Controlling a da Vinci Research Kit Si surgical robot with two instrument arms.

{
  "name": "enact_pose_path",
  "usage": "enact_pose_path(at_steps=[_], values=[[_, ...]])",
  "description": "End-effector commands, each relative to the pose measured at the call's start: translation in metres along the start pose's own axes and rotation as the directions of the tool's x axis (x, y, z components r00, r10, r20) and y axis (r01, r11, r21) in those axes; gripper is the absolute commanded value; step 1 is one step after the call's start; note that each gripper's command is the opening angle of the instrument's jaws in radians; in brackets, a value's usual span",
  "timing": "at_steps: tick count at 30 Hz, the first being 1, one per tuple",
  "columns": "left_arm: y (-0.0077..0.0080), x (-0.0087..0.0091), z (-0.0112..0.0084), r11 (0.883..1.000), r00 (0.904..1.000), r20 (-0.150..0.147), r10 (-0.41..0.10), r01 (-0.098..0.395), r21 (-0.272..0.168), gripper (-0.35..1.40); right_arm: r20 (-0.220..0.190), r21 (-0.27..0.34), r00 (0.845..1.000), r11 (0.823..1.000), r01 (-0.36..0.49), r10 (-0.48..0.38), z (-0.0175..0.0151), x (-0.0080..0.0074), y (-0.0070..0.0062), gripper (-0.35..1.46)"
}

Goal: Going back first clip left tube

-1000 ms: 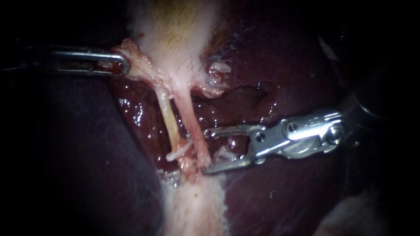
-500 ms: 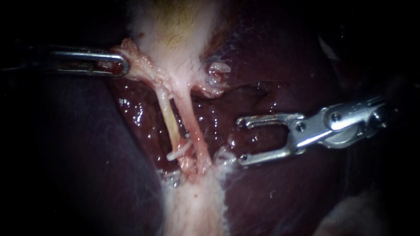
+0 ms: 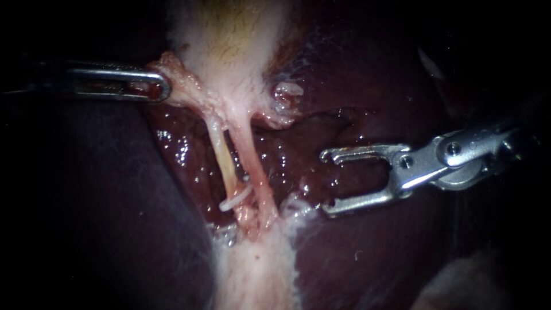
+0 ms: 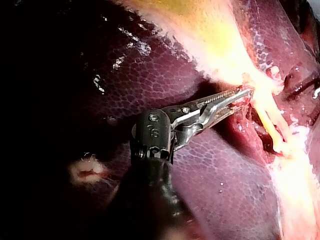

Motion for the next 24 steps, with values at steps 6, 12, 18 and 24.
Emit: enact_pose_path(at_steps=[6, 12, 18, 24], values=[[-0.001, -0.0017, 0.0022, 1.0, 0.9999, -0.001, 0.012, -0.012, -0.006, -0.35, 0.0, 0.0, 1.0, 1.0, 0.0, 0.0, -0.0001, 0.0, 0.0, 0.5], [-0.0022, -0.0025, 0.0042, 1.0, 0.9998, 0.006, 0.018, -0.018, -0.007, -0.35, 0.0, 0.001, 1.0, 1.0, 0.0, 0.0, -0.0002, -0.0001, -0.0001, 0.5], [-0.0029, -0.0032, 0.0053, 1.0, 0.9997, 0.006, 0.023, -0.022, -0.008, -0.35, 0.0, 0.002, 1.0, 1.0, 0.001, -0.001, -0.0003, -0.0001, -0.0001, 0.5], [-0.0029, -0.0033, 0.0054, 1.0, 0.9997, 0.01, 0.023, -0.023, -0.01, -0.35, 0.0, 0.002, 1.0, 1.0, 0.001, -0.001, -0.0003, -0.0001, -0.0001, 0.5]])
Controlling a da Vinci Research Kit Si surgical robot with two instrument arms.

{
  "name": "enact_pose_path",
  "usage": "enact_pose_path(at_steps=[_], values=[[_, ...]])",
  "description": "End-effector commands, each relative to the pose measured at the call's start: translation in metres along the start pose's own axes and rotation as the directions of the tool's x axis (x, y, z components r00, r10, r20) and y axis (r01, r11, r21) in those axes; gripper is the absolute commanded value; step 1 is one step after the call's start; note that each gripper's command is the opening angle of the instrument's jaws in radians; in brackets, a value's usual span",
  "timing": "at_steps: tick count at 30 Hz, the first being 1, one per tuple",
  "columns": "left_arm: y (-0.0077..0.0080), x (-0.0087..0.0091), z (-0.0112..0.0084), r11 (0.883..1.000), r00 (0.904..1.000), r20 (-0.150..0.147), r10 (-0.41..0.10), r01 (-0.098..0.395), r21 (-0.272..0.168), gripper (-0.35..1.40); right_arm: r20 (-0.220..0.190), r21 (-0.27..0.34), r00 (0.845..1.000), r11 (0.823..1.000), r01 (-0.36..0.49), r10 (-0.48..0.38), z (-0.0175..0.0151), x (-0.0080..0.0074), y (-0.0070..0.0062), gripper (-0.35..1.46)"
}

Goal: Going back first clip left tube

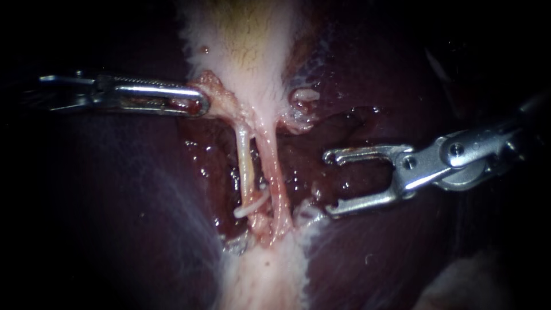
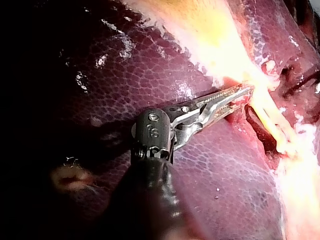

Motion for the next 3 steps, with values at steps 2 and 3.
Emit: enact_pose_path(at_steps=[2, 3], values=[[0.0, 0.0, -0.0001, 1.0, 1.0, 0.001, -0.001, 0.001, 0.001, -0.35, 0.0, 0.0, 1.0, 1.0, 0.0, 0.0, 0.0, 0.0, 0.0, 0.5], [0.0, 0.0, -0.0001, 1.0, 1.0, 0.001, -0.001, 0.001, 0.001, -0.35, 0.0, 0.0, 1.0, 1.0, 0.0, 0.0, 0.0, 0.0, 0.0, 0.5]])
